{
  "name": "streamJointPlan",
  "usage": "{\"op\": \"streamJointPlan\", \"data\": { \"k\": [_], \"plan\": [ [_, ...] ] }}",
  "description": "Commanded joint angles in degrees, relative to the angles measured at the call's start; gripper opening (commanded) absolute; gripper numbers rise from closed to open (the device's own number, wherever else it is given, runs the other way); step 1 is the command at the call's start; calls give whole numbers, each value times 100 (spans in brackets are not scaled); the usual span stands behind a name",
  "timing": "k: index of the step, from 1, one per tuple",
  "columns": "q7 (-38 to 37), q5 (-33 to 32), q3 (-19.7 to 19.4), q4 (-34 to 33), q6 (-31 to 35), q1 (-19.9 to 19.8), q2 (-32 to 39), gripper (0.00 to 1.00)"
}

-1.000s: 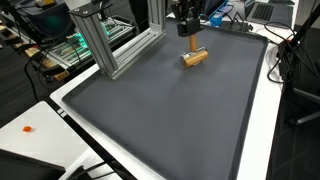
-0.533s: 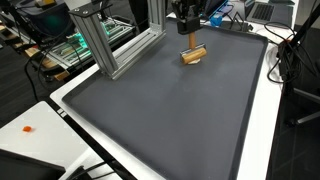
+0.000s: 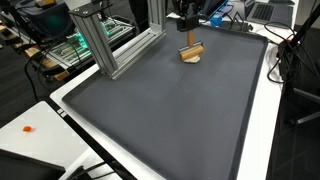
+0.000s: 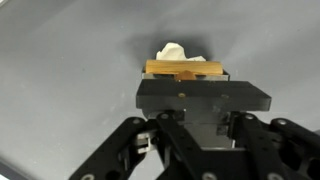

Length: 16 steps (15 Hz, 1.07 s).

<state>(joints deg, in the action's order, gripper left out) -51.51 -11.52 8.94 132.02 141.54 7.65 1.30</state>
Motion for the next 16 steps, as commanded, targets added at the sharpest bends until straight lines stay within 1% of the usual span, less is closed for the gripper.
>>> {"op": "streamJointPlan", "data": {
  "k": [1, 7, 9, 11, 12, 13, 16],
  "plan": [
    [154, 277, 45, 69, -213, 133, 219, 22],
    [229, 215, 64, 69, -354, 213, 210, 22],
    [283, 140, 50, 87, -236, 209, 182, 22],
    [561, 81, 43, 149, -24, 198, 131, 22],
    [833, 14, 34, 195, 84, 187, 103, 22],
    [1114, 154, 37, 224, 172, 182, 93, 22],
    [1714, 44, 20, 286, 465, 170, 100, 22]
  ]
}}
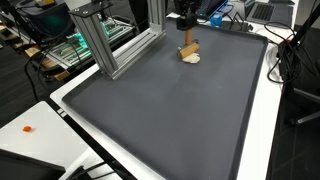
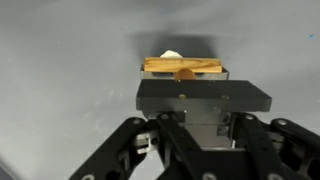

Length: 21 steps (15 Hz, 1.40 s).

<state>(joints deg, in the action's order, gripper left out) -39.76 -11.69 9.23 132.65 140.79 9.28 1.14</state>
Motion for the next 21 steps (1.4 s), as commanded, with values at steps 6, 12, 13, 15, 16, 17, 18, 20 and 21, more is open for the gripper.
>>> {"op": "streamJointPlan", "data": {
  "k": [6, 12, 13, 15, 16, 17, 18, 20, 21],
  "plan": [
    [1602, -32, -47, 281, 1200, -21, 275, 22],
    [2381, 140, -55, 273, 1715, -20, 494, 22],
    [2480, 180, -55, 265, 1802, -22, 536, 22],
    [2621, 230, -62, 251, 1984, -22, 622, 22],
    [2668, 242, -70, 250, 2084, -25, 656, 22],
    [2673, 238, -83, 246, 2165, -28, 689, 22],
    [2732, 266, -88, 244, 2262, -30, 730, 22],
    [2869, 365, -81, 222, 2368, -28, 834, 22],
    [3078, 497, -39, 210, 2345, -46, 865, 22]
  ]
}}
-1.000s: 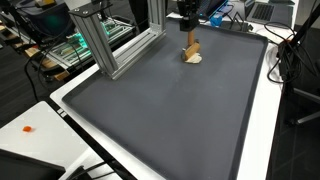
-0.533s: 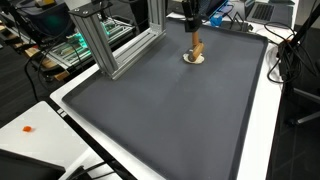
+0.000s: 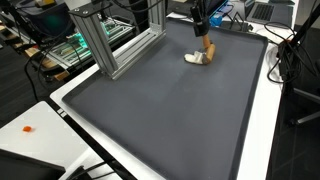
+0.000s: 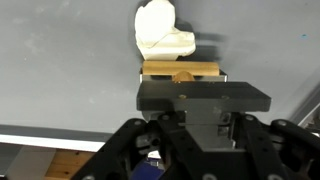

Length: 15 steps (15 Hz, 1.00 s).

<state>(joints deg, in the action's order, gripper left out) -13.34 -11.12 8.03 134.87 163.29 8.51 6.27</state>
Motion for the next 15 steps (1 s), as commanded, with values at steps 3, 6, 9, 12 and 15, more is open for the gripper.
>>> {"op": "streamJointPlan", "data": {
  "k": [3, 6, 9, 12, 15],
  "plan": [
    [931, 783, 126, -45, -408, -11, 217, 22],
    [1160, 869, 83, -120, -998, -13, 48, 22],
    [1408, 950, 98, -167, -1408, -20, -26, 22],
    [1611, 974, 94, -119, -1567, -27, -102, 22],
    [1812, 960, 82, -7, -1551, -41, -187, 22]
  ]
}}
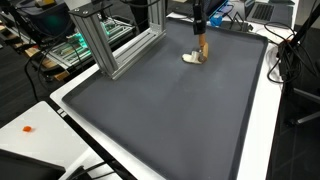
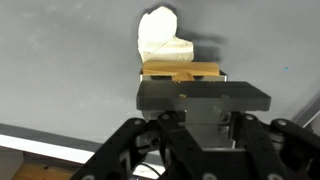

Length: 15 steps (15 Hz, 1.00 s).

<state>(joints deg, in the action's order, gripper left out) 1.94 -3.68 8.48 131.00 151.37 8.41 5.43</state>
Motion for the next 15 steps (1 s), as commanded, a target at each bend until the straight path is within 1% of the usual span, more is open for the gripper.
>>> {"op": "streamJointPlan", "data": {
  "k": [1, 4, 7, 15],
  "plan": [
    [340, 227, 30, 464, -320, -40, -144, 22],
    [405, 233, 0, 639, -281, -59, -295, 22],
    [291, 187, -40, 763, -316, -66, -464, 22],
    [283, 402, -109, 1245, -445, -86, -812, 22]
  ]
}}
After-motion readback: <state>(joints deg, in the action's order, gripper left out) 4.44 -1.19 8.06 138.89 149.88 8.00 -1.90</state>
